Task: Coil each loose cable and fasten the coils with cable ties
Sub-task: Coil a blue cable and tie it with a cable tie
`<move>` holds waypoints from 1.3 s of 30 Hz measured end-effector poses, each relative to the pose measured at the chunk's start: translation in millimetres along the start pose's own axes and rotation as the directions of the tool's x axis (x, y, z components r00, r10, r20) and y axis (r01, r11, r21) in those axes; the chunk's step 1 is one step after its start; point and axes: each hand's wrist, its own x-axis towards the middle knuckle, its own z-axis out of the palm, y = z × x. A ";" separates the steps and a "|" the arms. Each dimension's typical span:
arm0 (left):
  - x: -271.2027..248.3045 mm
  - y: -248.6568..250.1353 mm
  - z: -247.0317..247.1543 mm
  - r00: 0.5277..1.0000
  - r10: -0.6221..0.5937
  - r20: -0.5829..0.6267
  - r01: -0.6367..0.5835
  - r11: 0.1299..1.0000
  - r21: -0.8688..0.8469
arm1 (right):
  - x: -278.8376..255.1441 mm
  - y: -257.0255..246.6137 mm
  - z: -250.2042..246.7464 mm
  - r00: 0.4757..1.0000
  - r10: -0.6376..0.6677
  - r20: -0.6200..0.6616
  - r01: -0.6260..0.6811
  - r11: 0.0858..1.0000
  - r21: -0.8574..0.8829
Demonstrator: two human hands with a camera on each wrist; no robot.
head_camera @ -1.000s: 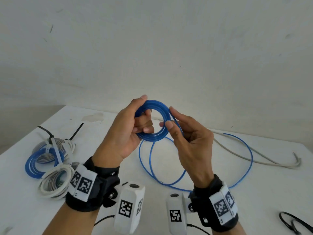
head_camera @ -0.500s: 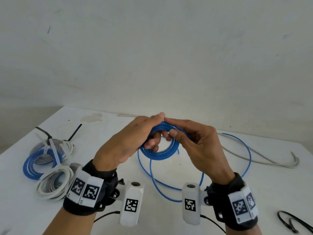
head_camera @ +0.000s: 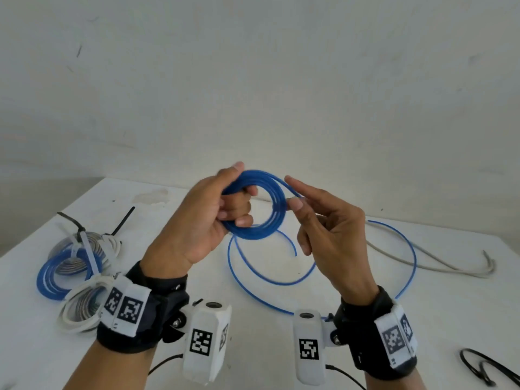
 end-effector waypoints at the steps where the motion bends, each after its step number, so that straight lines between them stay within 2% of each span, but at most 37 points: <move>1: 0.1 1.5 -0.6 1.000 0.020 -0.013 -0.021 0.999 -0.031 | -0.1 0.3 1.6 1.000 0.003 -0.008 -0.002 1.000 0.027; 6: -3.4 0.7 4.9 0.995 0.073 -0.068 -0.078 0.995 -0.063 | -5.0 -0.3 17.0 0.999 0.026 -0.036 -0.020 0.990 0.140; 10: -5.4 -5.7 16.9 0.983 0.120 -0.138 -0.134 0.987 -0.093 | -8.7 1.9 29.0 0.992 0.015 -0.128 0.006 0.986 0.164; 13: -6.6 -8.8 19.9 0.992 0.097 -0.086 -0.105 0.989 -0.102 | -6.5 2.5 22.4 0.990 0.002 -0.139 0.019 0.989 0.146; 17: -8.8 0.0 10.3 0.995 -0.070 0.073 0.064 0.995 0.082 | -2.3 -0.8 5.4 1.000 -0.027 -0.014 0.028 0.998 0.059; 19: -10.5 2.6 7.1 0.991 -0.112 0.074 0.095 0.973 0.211 | -2.4 -2.2 1.6 0.997 -0.020 0.071 0.020 1.000 0.007; 22: -11.8 2.7 1.2 0.986 -0.122 0.110 0.075 0.931 0.358 | -1.8 -1.5 -5.8 0.991 0.004 0.136 0.009 0.996 -0.094; 24: -11.5 2.2 -1.2 0.980 -0.148 0.134 0.088 0.922 0.378 | -1.5 -2.2 -7.8 0.988 0.000 0.156 0.018 0.993 -0.117; 26: -10.9 1.2 -0.4 0.983 -0.169 0.075 0.131 0.921 0.367 | -2.9 -2.6 -4.9 0.988 -0.007 0.156 0.026 0.993 -0.115; 28: -9.7 -0.2 3.8 0.989 -0.145 0.028 0.126 0.927 0.352 | -4.3 -3.2 -1.3 0.989 -0.015 0.144 0.034 0.991 -0.131; 32: -9.1 -0.8 11.3 1.000 -0.012 0.002 0.011 0.941 0.339 | -3.7 -5.1 2.4 0.994 -0.071 0.077 0.079 0.991 -0.107; 35: -9.5 1.0 13.5 0.997 0.061 -0.044 -0.048 0.965 0.257 | -3.5 -7.2 7.2 0.994 -0.105 -0.030 0.103 0.993 -0.052; 39: -10.9 3.7 16.3 0.991 0.117 -0.067 -0.110 0.989 0.095 | -5.6 -6.0 16.6 0.990 -0.093 -0.107 0.098 0.994 0.045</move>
